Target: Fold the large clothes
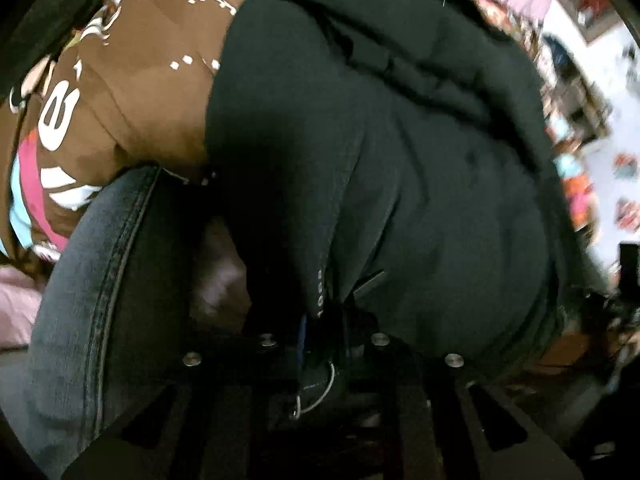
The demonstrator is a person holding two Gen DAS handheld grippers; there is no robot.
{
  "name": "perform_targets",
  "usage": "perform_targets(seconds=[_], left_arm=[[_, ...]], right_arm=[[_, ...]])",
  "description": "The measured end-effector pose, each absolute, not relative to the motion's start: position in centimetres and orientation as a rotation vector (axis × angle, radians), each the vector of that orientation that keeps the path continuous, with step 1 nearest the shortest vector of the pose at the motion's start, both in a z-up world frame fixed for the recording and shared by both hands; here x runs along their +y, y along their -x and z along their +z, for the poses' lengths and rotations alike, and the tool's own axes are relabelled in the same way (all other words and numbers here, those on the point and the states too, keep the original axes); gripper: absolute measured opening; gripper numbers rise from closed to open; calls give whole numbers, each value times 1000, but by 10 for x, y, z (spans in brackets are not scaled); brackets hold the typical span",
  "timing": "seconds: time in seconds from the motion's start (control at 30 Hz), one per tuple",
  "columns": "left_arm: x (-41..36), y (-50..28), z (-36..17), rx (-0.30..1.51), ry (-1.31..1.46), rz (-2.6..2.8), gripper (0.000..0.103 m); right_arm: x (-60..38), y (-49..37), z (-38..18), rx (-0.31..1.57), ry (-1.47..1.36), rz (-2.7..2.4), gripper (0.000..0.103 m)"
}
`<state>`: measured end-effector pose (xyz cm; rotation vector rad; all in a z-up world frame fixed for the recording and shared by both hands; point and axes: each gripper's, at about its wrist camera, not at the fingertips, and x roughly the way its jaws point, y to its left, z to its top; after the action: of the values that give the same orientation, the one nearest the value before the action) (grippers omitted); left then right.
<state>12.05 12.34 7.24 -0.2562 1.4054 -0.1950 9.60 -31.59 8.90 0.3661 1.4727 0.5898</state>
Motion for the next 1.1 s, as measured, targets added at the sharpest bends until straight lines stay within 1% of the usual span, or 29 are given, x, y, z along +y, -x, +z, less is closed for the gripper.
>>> perform_targets(seconds=[0.07,0.17,0.27,0.33,0.4,0.5,0.67,0.73,0.8,0.83,0.87,0.93,0.97,1.0,1.03,1.07,1.1], left_arm=[[131,-124,98,1364,353,-234,9],[134,-135,146,1248,439,-300,9],[134,-154,193,1127,461,-341,9],[136,-176,217,1038,483,-346,3],[144,-204,230,984,542,-347,0],[157,-237,231,909,588,-321,0],[200,-308,212,766,730,-296,0],[216,-333,202,717,765,-239,0],[233,-345,199,683,815,-187,0],[242,-348,197,679,837,-165,0],[249,-351,198,677,840,-146,0],[257,-348,206,652,798,-148,8],[258,-343,211,637,758,-149,22],[256,-335,215,626,727,-149,41],[254,-328,218,608,692,-161,53],[253,-322,219,599,669,-178,55],[249,-317,217,605,643,-201,55]], right_arm=[[-320,-113,126,1368,-393,614,8],[-318,-144,166,1230,-417,632,8],[-315,-183,188,1139,-434,619,8],[-318,-215,193,1095,-493,595,8],[-330,-243,186,1067,-540,561,8],[-344,-281,164,1075,-630,504,8],[-345,-334,106,1090,-728,408,8],[-351,-348,91,1099,-792,378,9],[-355,-358,80,1132,-806,342,14],[-357,-361,81,1142,-799,341,14],[-358,-362,85,1145,-786,343,17],[-361,-363,99,1137,-761,367,28],[-364,-363,110,1107,-741,376,46],[-366,-363,118,1077,-718,374,73],[-368,-361,133,1030,-672,363,83],[-369,-359,148,987,-630,363,87],[-369,-358,155,964,-608,379,87]])
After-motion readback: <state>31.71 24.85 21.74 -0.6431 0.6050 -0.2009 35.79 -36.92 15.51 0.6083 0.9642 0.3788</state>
